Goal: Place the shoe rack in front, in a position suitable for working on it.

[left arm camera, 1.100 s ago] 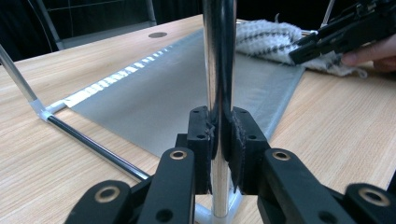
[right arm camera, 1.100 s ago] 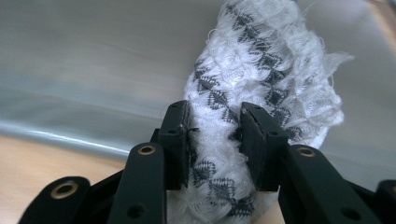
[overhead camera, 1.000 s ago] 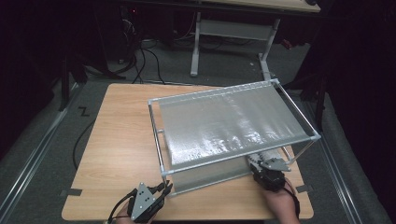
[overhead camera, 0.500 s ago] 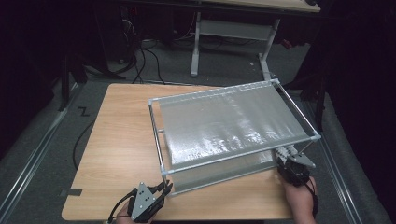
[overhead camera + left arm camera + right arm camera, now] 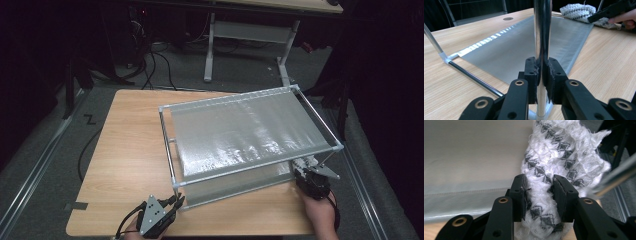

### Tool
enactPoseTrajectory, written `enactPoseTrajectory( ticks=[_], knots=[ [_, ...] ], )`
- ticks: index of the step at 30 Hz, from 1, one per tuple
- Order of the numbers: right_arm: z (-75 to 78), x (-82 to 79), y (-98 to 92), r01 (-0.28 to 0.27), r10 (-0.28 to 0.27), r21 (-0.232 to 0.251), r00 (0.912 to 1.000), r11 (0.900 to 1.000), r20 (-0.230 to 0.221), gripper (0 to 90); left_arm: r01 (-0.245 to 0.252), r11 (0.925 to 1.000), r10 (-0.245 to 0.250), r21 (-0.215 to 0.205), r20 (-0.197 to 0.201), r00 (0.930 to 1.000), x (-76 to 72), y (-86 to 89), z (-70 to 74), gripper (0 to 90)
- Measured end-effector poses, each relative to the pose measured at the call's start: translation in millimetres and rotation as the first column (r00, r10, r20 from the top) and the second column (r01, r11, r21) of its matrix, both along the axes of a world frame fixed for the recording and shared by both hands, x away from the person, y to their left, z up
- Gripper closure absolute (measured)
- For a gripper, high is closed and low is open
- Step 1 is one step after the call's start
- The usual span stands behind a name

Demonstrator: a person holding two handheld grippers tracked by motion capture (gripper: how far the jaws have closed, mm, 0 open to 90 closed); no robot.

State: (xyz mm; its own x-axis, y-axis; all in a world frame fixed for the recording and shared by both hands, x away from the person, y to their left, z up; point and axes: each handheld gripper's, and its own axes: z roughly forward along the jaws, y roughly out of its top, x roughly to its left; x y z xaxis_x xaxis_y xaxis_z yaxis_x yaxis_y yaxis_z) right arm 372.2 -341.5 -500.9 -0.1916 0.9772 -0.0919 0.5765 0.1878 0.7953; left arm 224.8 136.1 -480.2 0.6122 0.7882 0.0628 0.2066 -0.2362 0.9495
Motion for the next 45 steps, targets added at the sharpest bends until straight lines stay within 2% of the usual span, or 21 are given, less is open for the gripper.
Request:
enactPoseTrajectory(
  ticks=[6, 10, 12, 13, 16, 17, 18, 19, 22, 23, 24, 25, 26, 31, 38, 43, 45],
  knots=[
    [-0.7, -3.9, 19.1, -0.075, 0.075, -0.004, 0.9972, 0.997, -0.004, 64.4, 0.003, 1.0, -0.003, -0.006, -0.002, 1.0, 0.3, 0.4, -0.3, 79.9],
    [-0.9, -8.9, 41.4, -0.124, 0.124, 0.009, 0.9922, 0.992, -0.016, 64.6, 0.002, 1.0, -0.002, -0.008, -0.002, 1.0, 0.2, 0.4, -0.4, 79.9],
    [-1.1, -12.2, 55.3, -0.16, 0.16, 0.012, 0.9869, 0.987, -0.021, 64.6, 0.003, 1.0, -0.003, -0.007, -0.002, 1.0, 0.2, 0.5, -0.4, 79.9],
    [-1.2, -13.1, 61.2, -0.185, 0.185, -0.004, 0.9825, 0.983, -0.019, 64.5, 0.004, 1.0, -0.004, -0.008, -0.002, 1.0, 0.3, 0.6, -0.4, 79.9],
    [-1.2, -18.8, 82.6, -0.238, 0.238, -0.007, 0.9708, 0.971, -0.027, 64.5, 0.004, 1.0, -0.004, -0.009, -0.002, 1.0, 0.3, 0.6, -0.6, 79.9],
    [-1.2, -18.8, 82.6, -0.238, 0.238, -0.007, 0.9708, 0.971, -0.027, 64.5, 0.004, 1.0, -0.004, -0.009, -0.002, 1.0, 0.3, 0.6, -0.6, 80.0],
    [-0.9, -22.8, 96.9, -0.279, 0.278, -0.005, 0.9599, 0.96, -0.034, 64.5, 0.006, 1.0, -0.006, -0.008, -0.001, 1.0, 0.4, 0.8, -0.6, 79.9],
    [-0.8, -24.5, 101.9, -0.289, 0.289, -0.006, 0.9568, 0.957, -0.036, 64.5, 0.006, 0.9999, -0.006, -0.008, -0.001, 1.0, 0.5, 0.8, -0.6, 80.0],
    [-0.4, -28.8, 118.6, -0.342, 0.341, -0.012, 0.9393, 0.94, -0.039, 64.4, 0.007, 0.9999, -0.008, -0.009, -0.001, 1.0, 0.6, 0.9, -0.7, 80.0],
    [-0.4, -28.8, 118.6, -0.342, 0.341, -0.012, 0.9393, 0.94, -0.039, 64.4, 0.007, 0.9999, -0.008, -0.009, -0.001, 1.0, 0.6, 0.9, -0.7, 80.0],
    [-0.4, -33.1, 131.6, -0.371, 0.371, -0.005, 0.9276, 0.928, -0.045, 64.4, 0.007, 0.9999, -0.007, -0.011, -0.002, 1.0, 0.5, 0.8, -0.7, 80.0],
    [-0.3, -35.4, 136.5, -0.373, 0.373, 0.003, 0.9265, 0.928, -0.05, 64.4, 0.007, 0.9999, -0.007, -0.01, -0.002, 1.0, 0.5, 0.8, -0.7, 80.0],
    [-0.3, -36.9, 142.0, -0.398, 0.397, -0.004, 0.9166, 0.918, -0.048, 64.4, 0.007, 0.9999, -0.007, -0.011, -0.002, 1.0, 0.6, 0.8, -0.8, 80.0],
    [-0.3, -51.1, 173.1, -0.478, 0.477, -0.018, 0.878, 0.878, -0.041, 63.9, 0.007, 0.9999, -0.007, -0.01, -0.002, 1.0, 0.6, 0.7, -0.7, 80.0],
    [1.6, -70.8, 217.7, -0.589, 0.588, -0.025, 0.8081, 0.808, -0.033, 63.8, 0.01, 0.9999, -0.01, -0.009, -0.003, 0.9999, 0.7, 1.1, -0.7, 80.0],
    [1.2, -76.8, 242.4, -0.643, 0.643, -0.009, 0.7654, 0.766, -0.03, 62.6, 0.011, 0.9999, -0.011, -0.01, -0.002, 0.9999, 0.9, 1.2, -0.9, 80.0],
    [0.5, -79.2, 250.8, -0.666, 0.666, 0.015, 0.7449, 0.745, -0.03, 61.9, 0.01, 0.9999, -0.01, -0.011, -0.001, 0.9999, 1.0, 0.9, -1.0, 80.0]
  ],
)
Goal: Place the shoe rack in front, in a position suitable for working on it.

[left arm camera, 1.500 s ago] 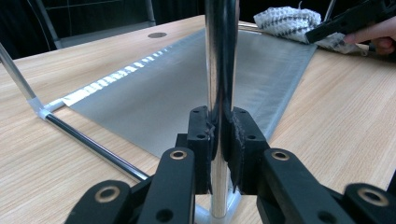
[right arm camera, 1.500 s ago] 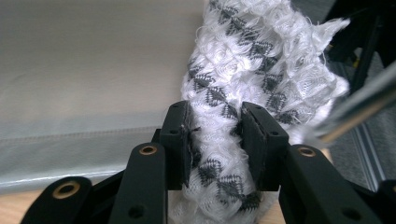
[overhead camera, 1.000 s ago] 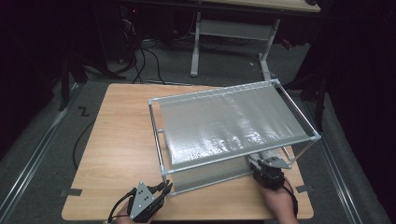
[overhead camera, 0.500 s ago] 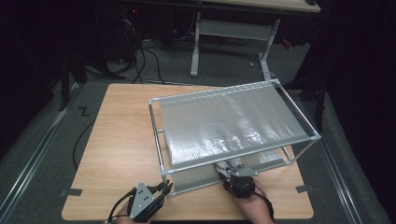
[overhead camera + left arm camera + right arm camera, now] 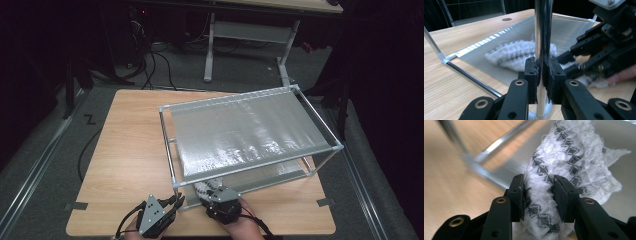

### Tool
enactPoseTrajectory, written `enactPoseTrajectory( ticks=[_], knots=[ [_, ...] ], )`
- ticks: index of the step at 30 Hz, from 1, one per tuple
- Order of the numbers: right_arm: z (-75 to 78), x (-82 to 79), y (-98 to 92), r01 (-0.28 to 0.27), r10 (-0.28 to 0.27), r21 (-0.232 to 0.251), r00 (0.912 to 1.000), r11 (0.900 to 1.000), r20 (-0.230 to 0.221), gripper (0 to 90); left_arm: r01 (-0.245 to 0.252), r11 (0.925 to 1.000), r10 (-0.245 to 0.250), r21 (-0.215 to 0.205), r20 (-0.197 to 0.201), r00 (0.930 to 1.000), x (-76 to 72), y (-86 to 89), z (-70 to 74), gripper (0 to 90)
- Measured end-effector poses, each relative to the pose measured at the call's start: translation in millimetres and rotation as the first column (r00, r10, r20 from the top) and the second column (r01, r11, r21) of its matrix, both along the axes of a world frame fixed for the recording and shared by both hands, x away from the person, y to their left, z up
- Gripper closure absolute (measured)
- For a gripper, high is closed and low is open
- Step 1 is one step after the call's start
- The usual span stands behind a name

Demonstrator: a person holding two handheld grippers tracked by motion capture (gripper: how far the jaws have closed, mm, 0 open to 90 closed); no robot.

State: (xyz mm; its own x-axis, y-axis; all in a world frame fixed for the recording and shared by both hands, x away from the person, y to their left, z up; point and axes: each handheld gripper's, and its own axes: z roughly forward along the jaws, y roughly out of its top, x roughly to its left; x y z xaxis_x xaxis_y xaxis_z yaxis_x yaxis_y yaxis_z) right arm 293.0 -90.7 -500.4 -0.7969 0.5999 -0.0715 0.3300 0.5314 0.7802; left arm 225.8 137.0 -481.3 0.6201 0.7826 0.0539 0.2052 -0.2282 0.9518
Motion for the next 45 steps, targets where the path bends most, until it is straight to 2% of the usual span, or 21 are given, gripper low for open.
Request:
enactPoseTrajectory(
  ticks=[4, 5, 10, 12, 16, 19, 22, 24, 26, 33, 35, 37, 40, 45],
  knots=[
    [-1.2, -4.3, 10.6, -0.035, 0.035, 0.013, 0.9993, 0.999, -0.011, 61.7, -0.002, 1.0, 0.002, 0.002, 0.001, 1.0, 0.0, -0.2, 0.0, 80.0],
    [-2.1, -8.8, 15.9, -0.064, 0.065, 0.022, 0.9978, 0.998, -0.011, 61.6, -0.002, 1.0, 0.002, 0.001, 0.002, 1.0, -0.1, -0.3, 0.0, 80.0],
    [-3.1, -16.4, 20.2, -0.105, 0.105, 0.03, 0.9944, 0.994, 0.009, 61.2, -0.002, 1.0, 0.002, 0.002, 0.002, 1.0, -0.1, -0.3, 0.0, 80.0],
    [-1.4, -19.1, 19.3, -0.112, 0.111, 0.045, 0.9936, 0.993, 0.02, 56.6, -0.003, 1.0, 0.003, 0.003, 0.001, 1.0, -0.1, -0.4, 0.1, 80.0],
    [1.9, -19.7, 16.1, -0.086, 0.083, 0.068, 0.9953, 0.994, 0.049, 37.9, -0.004, 1.0, 0.004, 0.002, 0.001, 1.0, -0.2, -0.6, 0.2, 80.0],
    [0.4, -17.0, 16.7, -0.055, 0.051, 0.044, 0.9956, 0.998, 0.078, 31.4, -0.005, 1.0, 0.005, 0.003, 0.001, 1.0, -0.3, -0.7, 0.2, 79.9],
    [-5.1, -11.5, 18.5, -0.054, 0.054, 0.014, 0.9984, 0.998, 0.02, 29.4, -0.004, 1.0, 0.004, 0.004, 0.0, 1.0, -0.3, -0.6, 0.4, 79.9],
    [-7.2, -9.7, 20.4, -0.062, 0.062, -0.005, 0.998, 0.998, -0.01, 31.3, -0.005, 1.0, 0.005, 0.004, 0.001, 1.0, -0.3, -0.7, 0.3, 79.9],
    [-7.3, -9.6, 19.4, -0.086, 0.086, 0.006, 0.9958, 0.996, -0.03, 38.3, -0.004, 1.0, 0.004, 0.003, 0.0, 1.0, -0.3, -0.5, 0.2, 80.0],
    [-5.8, -11.4, 12.4, -0.083, 0.083, 0.008, 0.9965, 0.996, -0.007, 64.5, 0.004, 1.0, -0.004, 0.007, 0.002, 1.0, -0.9, -0.8, 0.3, 79.9],
    [-4.9, -12.7, 8.4, -0.089, 0.089, -0.003, 0.9958, 0.996, 0.018, 73.0, 0.008, 0.9999, -0.008, 0.01, 0.004, 1.0, -1.1, -1.3, 0.3, 79.8],
    [-3.8, -14.2, 6.5, -0.092, 0.092, -0.016, 0.9947, 0.996, 0.044, 75.7, 0.008, 0.9999, -0.008, 0.011, 0.004, 1.0, -1.0, -1.6, 0.4, 79.8],
    [-1.6, -17.3, 2.0, -0.081, 0.081, -0.007, 0.9944, 0.997, 0.068, 76.5, 0.008, 0.9999, -0.008, 0.012, 0.004, 1.0, -1.0, -1.5, 0.3, 79.8],
    [14.6, -22.6, -14.6, -0.057, 0.051, 0.049, 0.9916, 0.997, 0.119, 76.5, 0.011, 0.9998, -0.011, 0.018, 0.01, 0.9999, -1.2, -1.5, 0.1, 79.6]
  ],
)
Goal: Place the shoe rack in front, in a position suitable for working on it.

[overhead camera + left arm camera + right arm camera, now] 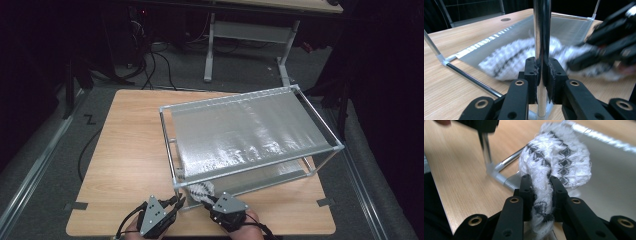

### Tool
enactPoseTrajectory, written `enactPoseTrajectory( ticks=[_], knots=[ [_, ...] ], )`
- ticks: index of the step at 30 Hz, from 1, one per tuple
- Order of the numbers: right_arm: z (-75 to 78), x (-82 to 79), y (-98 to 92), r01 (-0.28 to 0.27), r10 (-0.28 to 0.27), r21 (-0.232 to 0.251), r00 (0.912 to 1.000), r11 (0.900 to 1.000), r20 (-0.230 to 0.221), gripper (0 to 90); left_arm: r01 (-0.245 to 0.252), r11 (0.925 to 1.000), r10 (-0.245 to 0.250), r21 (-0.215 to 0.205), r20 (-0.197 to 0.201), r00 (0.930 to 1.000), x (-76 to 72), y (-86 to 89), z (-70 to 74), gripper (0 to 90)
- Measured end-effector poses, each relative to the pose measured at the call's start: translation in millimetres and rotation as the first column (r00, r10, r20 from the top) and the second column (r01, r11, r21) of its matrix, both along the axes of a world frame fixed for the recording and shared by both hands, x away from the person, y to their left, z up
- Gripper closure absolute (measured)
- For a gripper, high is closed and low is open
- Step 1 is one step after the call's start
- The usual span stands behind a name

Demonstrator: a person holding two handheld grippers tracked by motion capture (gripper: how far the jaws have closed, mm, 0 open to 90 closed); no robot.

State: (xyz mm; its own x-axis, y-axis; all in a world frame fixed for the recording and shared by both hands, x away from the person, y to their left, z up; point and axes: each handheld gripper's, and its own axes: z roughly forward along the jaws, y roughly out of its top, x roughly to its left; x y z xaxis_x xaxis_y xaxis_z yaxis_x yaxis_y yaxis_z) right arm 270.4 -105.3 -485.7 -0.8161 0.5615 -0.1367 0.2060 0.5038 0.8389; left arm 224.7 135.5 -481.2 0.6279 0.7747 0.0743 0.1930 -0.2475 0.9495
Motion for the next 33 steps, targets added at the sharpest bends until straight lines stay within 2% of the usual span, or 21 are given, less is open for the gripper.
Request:
enactPoseTrajectory(
  ticks=[3, 8, 12, 15, 20, 27, 29, 33],
  knots=[
    [11.1, -3.4, -12.7, 0.017, -0.018, 0.037, 0.9995, 0.999, 0.024, 76.5, 0.003, 1.0, -0.003, 0.004, 0.001, 1.0, 0.1, 0.2, 0.0, 79.5],
    [31.3, -8.9, -31.3, 0.041, -0.05, 0.098, 0.9944, 0.994, 0.093, 76.4, 0.002, 1.0, -0.002, 0.002, -0.003, 1.0, 0.3, 0.2, 0.1, 79.6],
    [48.5, -16.2, -40.4, 0.049, -0.073, 0.139, 0.9833, 0.989, 0.167, 76.5, 0.002, 1.0, -0.002, 0.001, -0.004, 1.0, 0.5, 0.3, 0.0, 79.7],
    [60.1, -21.9, -45.1, 0.048, -0.084, 0.176, 0.975, 0.983, 0.206, 76.5, 0.002, 1.0, -0.002, -0.001, -0.005, 1.0, 0.5, 0.3, -0.1, 79.7],
    [76.2, -30.3, -50.8, 0.038, -0.095, 0.225, 0.964, 0.974, 0.248, 76.8, 0.002, 1.0, -0.002, 0.0, -0.005, 1.0, 0.5, 0.4, 0.0, 79.8],
    [97.5, -37.0, -59.1, 0.028, -0.117, 0.304, 0.9523, 0.952, 0.282, 76.7, 0.002, 1.0, -0.002, -0.001, -0.004, 1.0, 0.6, 0.4, -0.3, 79.8],
    [105.0, -37.7, -61.8, 0.027, -0.13, 0.328, 0.9458, 0.944, 0.297, 76.6, 0.001, 1.0, -0.001, -0.002, -0.004, 1.0, 0.4, 0.3, -0.4, 79.8],
    [122.3, -36.4, -66.7, 0.031, -0.167, 0.373, 0.927, 0.927, 0.336, 76.5, -0.001, 1.0, 0.001, -0.001, -0.004, 1.0, 0.1, 0.1, -0.4, 79.8]
  ],
)
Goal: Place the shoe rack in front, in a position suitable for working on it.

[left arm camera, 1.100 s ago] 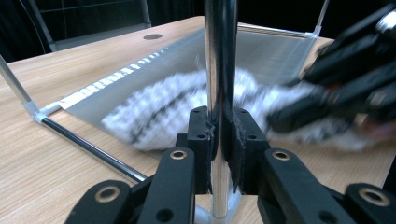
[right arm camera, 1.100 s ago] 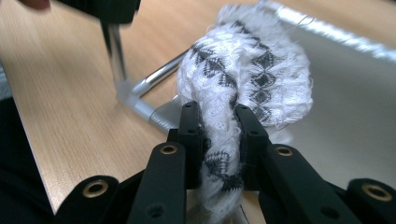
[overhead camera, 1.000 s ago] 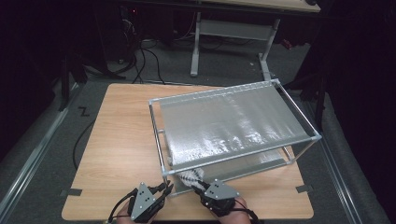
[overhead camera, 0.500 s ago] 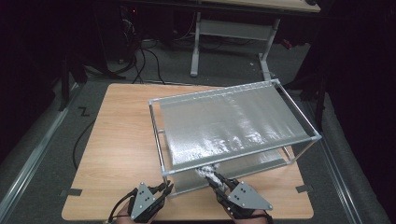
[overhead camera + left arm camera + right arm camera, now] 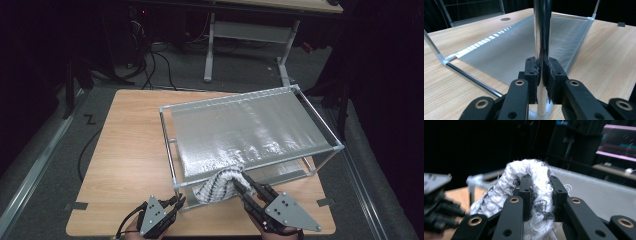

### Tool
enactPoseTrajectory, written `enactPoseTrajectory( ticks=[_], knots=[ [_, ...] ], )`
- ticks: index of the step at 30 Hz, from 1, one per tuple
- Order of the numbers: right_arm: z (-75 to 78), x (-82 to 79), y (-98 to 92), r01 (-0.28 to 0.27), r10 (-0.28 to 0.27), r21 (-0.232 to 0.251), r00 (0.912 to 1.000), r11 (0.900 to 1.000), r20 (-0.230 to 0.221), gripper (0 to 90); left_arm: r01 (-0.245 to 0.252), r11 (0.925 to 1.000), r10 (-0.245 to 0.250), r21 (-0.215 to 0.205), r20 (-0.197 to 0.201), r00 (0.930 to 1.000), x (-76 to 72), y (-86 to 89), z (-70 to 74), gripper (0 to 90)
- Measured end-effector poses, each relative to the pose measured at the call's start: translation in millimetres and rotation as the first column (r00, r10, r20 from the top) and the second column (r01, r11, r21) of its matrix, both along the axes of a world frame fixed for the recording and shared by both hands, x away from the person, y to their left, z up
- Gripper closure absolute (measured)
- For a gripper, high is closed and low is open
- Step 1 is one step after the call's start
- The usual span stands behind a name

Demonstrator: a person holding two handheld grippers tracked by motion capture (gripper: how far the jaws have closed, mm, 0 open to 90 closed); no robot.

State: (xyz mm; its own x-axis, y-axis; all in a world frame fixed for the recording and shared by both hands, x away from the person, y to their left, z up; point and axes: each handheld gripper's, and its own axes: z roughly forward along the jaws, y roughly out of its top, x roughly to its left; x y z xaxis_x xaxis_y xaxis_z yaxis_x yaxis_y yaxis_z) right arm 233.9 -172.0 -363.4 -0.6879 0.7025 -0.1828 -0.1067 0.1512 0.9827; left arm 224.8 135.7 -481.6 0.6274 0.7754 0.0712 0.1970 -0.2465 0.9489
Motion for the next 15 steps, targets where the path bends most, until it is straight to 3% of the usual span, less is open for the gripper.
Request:
enactPoseTrajectory(
  ticks=[7, 15],
  knots=[
    [27.1, 13.8, 0.5, 0.046, -0.048, 0.037, 0.9972, 0.998, 0.058, 76.4, 0.001, 1.0, -0.001, -0.002, -0.002, 1.0, 0.2, 0.1, 0.0, 79.8],
    [48.3, 39.2, 9.9, 0.141, -0.145, 0.044, 0.9834, 0.989, 0.109, 75.8, 0.002, 1.0, -0.002, -0.002, -0.001, 1.0, 0.2, 0.3, -0.1, 79.8]
  ],
)
